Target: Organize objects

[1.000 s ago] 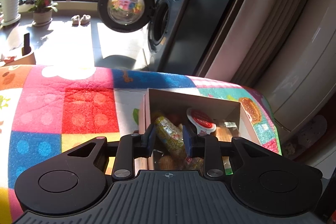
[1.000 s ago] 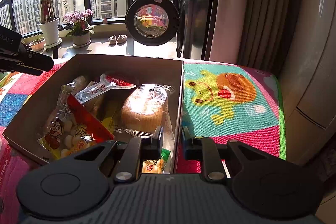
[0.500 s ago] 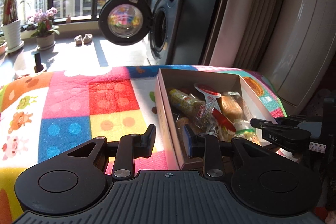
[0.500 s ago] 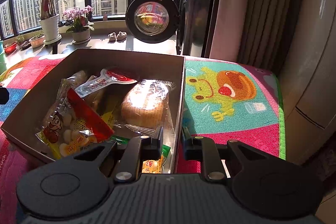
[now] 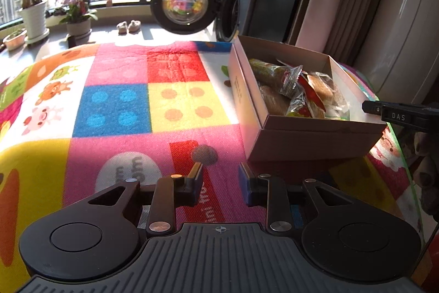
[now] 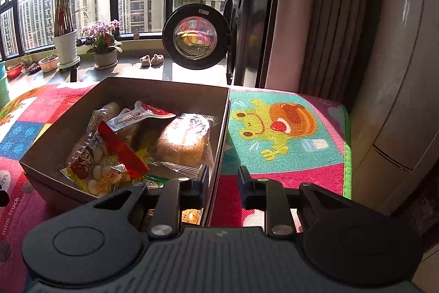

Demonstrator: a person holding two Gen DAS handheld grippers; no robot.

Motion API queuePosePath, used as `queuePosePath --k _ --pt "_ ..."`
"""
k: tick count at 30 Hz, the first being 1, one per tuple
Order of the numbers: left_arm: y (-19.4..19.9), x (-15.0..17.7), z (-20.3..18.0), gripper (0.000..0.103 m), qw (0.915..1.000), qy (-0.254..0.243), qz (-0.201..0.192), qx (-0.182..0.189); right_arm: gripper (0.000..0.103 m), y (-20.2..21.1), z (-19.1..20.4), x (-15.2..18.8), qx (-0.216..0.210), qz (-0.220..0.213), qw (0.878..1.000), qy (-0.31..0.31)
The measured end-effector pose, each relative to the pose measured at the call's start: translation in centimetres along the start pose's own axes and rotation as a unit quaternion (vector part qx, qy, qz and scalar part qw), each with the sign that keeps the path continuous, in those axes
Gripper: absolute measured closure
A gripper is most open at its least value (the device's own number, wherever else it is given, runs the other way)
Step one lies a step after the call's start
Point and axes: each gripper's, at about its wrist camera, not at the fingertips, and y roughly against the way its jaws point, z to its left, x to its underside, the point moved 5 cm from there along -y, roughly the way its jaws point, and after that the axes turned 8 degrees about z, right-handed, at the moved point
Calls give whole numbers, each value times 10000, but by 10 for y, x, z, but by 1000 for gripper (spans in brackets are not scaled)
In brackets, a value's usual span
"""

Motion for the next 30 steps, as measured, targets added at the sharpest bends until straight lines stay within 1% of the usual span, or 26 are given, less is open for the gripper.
queuePosePath --k 4,7,8,9,10,12,13,14,15,16,17,18,19,20,22,24,25,26,27,28,30 --pt "13 18 -1 72 9999 101 -92 12 74 33 0 12 30 -240 9997 53" --pt "25 30 -2 72 9995 207 -222 29 66 53 2 26 -38 -326 9994 53" --pt "29 34 -3 72 9994 227 -275 20 59 60 3 31 -74 -354 9993 49" --pt "35 39 -4 72 9991 212 -365 -10 49 67 6 38 -144 -379 9992 44" --pt "39 43 -5 72 9989 173 -431 -54 43 73 10 45 -233 -398 9989 58" --pt "41 51 -8 72 9982 8 -539 -256 19 82 23 58 -385 -462 9981 152" --pt "38 55 -10 72 9978 -70 -555 -361 15 84 30 63 -421 -490 9977 193" --pt "35 58 -12 72 9974 -134 -535 -456 8 86 39 68 -485 -496 9973 233" --pt "29 62 -14 72 9975 -172 -444 -527 5 84 46 71 -566 -480 9969 263" --pt "21 67 -17 72 9982 -206 -270 -491 1 81 53 74 -649 -452 9965 275" --pt "13 70 -22 66 9985 -270 -136 -453 0 76 58 75 -657 -409 9967 261" --pt "11 73 -28 64 9971 -446 -292 -543 0 70 62 77 -605 -338 9973 263" --pt "9 74 -32 61 9961 -530 -314 -635 0 62 65 78 -552 -252 9978 274" --pt "8 77 -38 61 9950 -526 -427 -740 0 55 67 79 -522 -165 9981 289" --pt "5 77 -42 60 9945 -358 -518 -838 0 36 71 88 -424 176 9983 360" --pt "3 75 -44 58 9948 -271 -526 -828 0 20 71 98 -321 485 9976 386" --pt "2 74 -44 51 9953 -221 -529 -777 0 20 67 100 -416 477 9977 224" --pt "1 74 -44 38 9964 -204 -535 -631 0 18 63 100 -476 557 9972 118" --pt "0 74 -47 31 9970 -289 -507 -506 0 17 61 101 -565 587 9967 8" --pt "-2 74 -50 24 9970 -395 -476 -462 0 17 60 102 -589 574 9966 -14" --pt "-1 76 -52 24 9961 -524 -468 -532 0 19 62 104 -532 555 9970 1"
